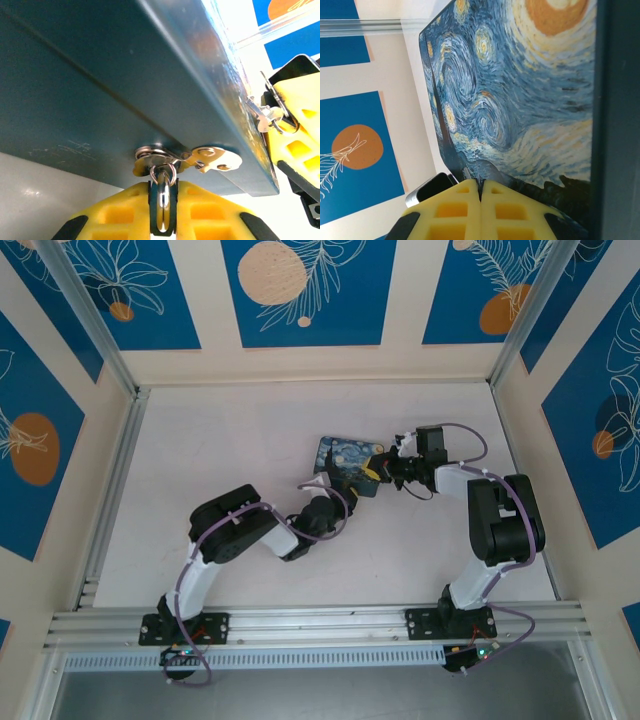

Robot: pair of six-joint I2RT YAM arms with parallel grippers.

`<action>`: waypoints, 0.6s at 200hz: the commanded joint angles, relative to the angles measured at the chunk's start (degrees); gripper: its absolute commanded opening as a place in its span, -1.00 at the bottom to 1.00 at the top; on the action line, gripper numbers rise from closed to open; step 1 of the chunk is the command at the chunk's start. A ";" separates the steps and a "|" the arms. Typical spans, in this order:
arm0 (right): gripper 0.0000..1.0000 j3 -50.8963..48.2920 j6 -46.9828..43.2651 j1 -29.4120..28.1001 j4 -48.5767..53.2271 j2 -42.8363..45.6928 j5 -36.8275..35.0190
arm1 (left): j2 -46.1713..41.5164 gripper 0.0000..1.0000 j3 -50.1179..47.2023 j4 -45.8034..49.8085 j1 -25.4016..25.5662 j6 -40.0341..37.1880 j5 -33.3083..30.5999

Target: Unlock a padlock with a key

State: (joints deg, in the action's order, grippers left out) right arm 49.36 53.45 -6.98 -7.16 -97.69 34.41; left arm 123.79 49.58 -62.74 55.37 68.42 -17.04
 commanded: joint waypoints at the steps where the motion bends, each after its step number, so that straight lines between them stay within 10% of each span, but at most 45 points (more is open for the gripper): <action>1: -1.00 -0.53 -0.94 0.19 4.03 0.48 1.13 | 2.04 -0.90 -1.37 7.97 0.79 0.62 0.32; 120: -1.00 -4.25 -1.79 1.89 11.68 23.75 2.43 | -10.62 -1.00 -3.25 19.21 -2.04 0.37 17.22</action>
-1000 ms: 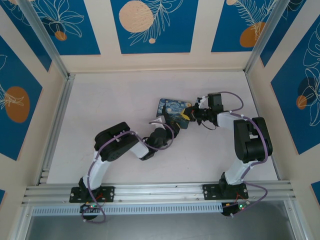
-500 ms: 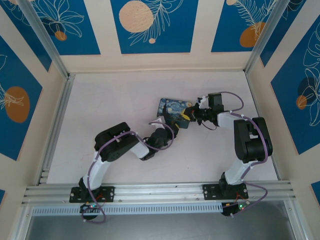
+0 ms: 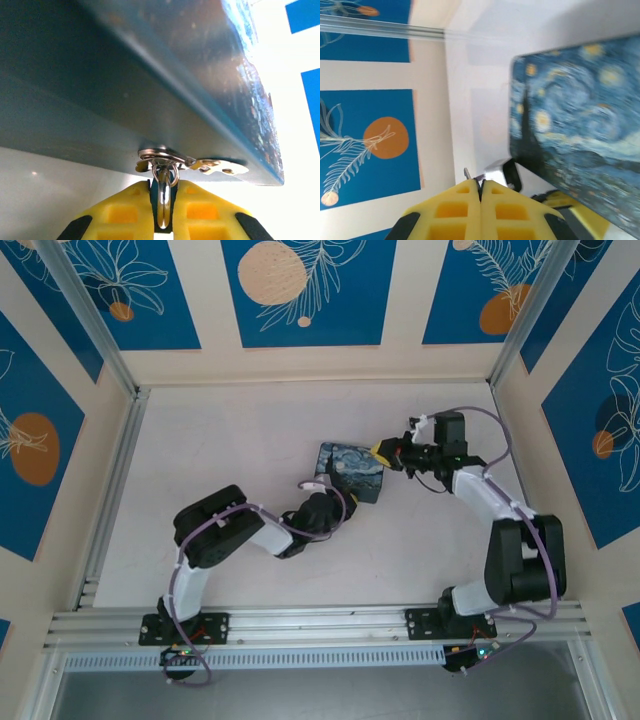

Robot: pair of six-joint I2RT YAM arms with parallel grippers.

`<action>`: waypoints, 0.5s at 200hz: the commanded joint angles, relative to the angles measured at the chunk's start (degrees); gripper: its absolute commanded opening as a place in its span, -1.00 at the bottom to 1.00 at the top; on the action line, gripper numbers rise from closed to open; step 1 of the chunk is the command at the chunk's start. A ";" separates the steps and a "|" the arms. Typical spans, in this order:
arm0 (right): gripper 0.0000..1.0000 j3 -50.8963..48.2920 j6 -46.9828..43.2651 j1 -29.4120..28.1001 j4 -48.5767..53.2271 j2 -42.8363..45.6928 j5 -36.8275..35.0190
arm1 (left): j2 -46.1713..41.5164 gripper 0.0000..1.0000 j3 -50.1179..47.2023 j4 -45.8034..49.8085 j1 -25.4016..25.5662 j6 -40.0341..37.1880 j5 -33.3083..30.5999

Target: Unlock a padlock with a key

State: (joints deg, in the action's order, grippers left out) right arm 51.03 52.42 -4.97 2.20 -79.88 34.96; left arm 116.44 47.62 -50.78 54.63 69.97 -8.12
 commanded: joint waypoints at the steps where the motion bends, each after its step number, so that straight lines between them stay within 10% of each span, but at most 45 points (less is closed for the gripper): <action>1: -1.00 -6.28 -0.80 -0.17 2.17 6.08 1.92 | -3.43 -1.00 -1.29 7.35 -1.42 -1.22 8.52; 100: -1.00 -33.79 1.65 -6.79 -7.23 22.79 0.76 | -16.74 -1.00 -5.99 19.17 -9.55 -3.47 20.11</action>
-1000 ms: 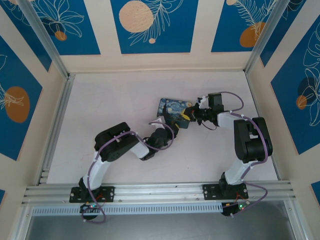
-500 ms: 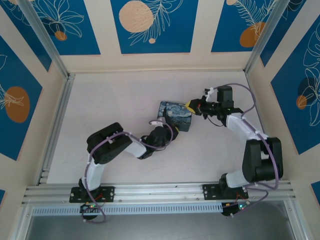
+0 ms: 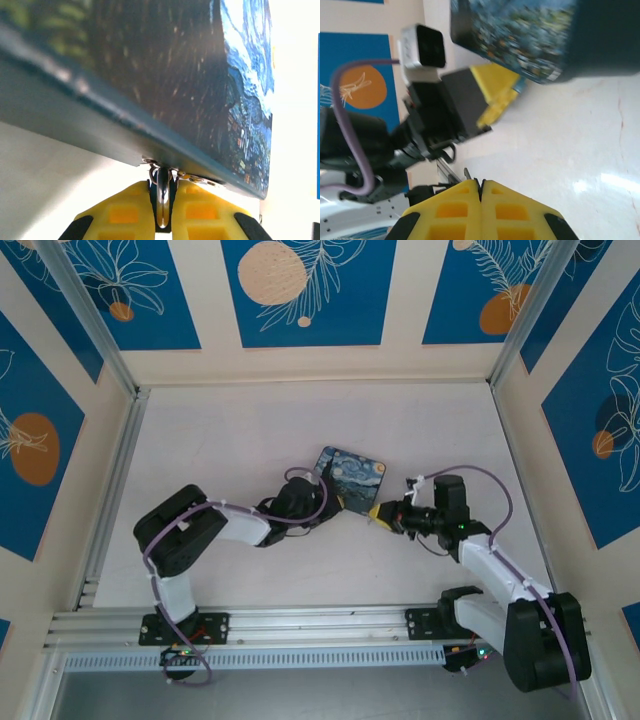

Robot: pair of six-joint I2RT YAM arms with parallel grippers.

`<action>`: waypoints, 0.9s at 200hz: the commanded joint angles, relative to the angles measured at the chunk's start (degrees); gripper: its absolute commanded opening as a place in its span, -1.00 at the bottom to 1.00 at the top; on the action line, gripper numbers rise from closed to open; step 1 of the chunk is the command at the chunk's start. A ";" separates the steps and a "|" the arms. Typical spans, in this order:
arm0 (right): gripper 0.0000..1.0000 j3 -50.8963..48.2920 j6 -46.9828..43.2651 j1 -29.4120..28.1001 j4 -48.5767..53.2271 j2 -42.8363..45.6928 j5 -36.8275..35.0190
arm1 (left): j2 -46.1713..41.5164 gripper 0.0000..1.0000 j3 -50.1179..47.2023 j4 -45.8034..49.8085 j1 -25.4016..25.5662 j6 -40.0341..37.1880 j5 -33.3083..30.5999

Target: Unlock a padlock with a key

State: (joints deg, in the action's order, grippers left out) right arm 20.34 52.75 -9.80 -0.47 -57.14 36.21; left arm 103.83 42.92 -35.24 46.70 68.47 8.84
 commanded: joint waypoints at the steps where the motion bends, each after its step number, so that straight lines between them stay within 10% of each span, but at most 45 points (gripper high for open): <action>1: -1.00 -3.20 1.35 -2.10 -4.73 -0.04 -0.49 | -4.28 -1.00 -1.32 3.79 -1.66 -1.99 3.17; 81: -1.00 1.56 2.32 -11.30 -17.67 -15.96 -3.64 | -13.94 -1.00 -4.16 11.78 -5.43 -4.28 3.19; 180: -1.00 15.54 -0.31 -6.92 -18.81 -34.60 0.15 | -16.89 -1.00 -5.26 10.25 -5.51 -6.08 7.46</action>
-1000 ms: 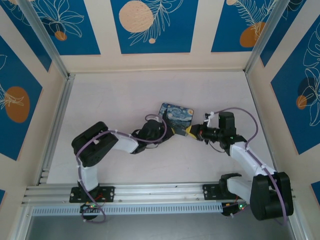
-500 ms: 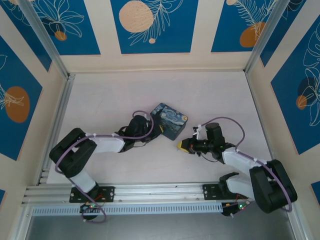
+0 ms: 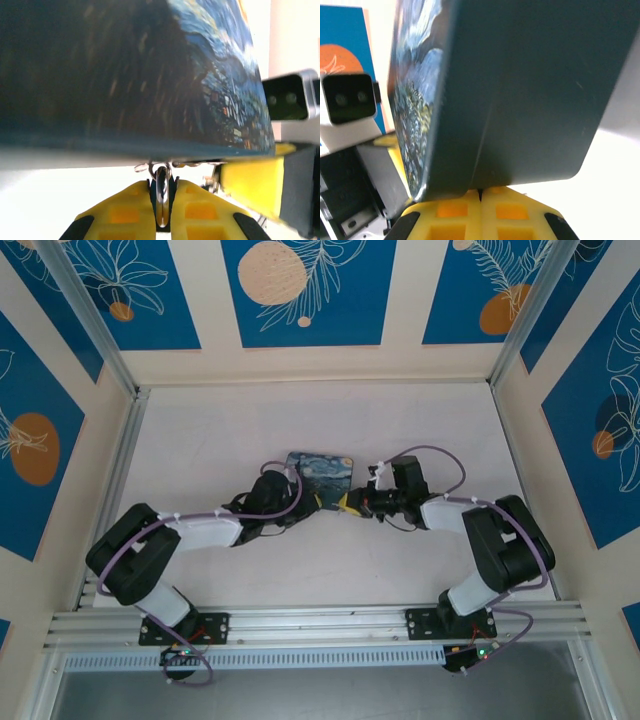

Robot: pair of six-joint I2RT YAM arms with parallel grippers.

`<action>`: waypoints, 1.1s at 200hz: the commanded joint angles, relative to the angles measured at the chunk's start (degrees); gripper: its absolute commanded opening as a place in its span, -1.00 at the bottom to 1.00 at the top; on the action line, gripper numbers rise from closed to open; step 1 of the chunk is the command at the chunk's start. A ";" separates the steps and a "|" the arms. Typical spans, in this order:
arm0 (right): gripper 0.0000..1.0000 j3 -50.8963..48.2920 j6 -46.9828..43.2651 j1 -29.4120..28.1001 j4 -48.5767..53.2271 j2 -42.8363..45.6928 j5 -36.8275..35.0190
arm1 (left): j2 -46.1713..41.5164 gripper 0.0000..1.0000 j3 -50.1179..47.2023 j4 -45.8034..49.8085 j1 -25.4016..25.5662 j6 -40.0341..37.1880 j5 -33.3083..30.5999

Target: Unlock a padlock with a key

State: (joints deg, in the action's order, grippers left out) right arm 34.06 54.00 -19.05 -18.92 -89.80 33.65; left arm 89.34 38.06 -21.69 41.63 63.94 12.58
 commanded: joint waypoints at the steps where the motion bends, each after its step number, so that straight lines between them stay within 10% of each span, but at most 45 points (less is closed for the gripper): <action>1: -1.00 1.80 -1.54 2.32 -0.41 -1.95 2.81 | -2.41 -1.00 -0.38 -3.37 -0.38 -1.55 3.75; 220: -1.00 -10.93 33.07 -6.85 -11.18 17.38 -14.25 | -6.93 -1.00 -4.24 -16.81 -0.49 17.39 -2.53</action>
State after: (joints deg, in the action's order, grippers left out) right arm 23.46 83.85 -24.69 -27.90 -73.32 23.16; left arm 84.86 34.22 -34.33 41.56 78.81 11.92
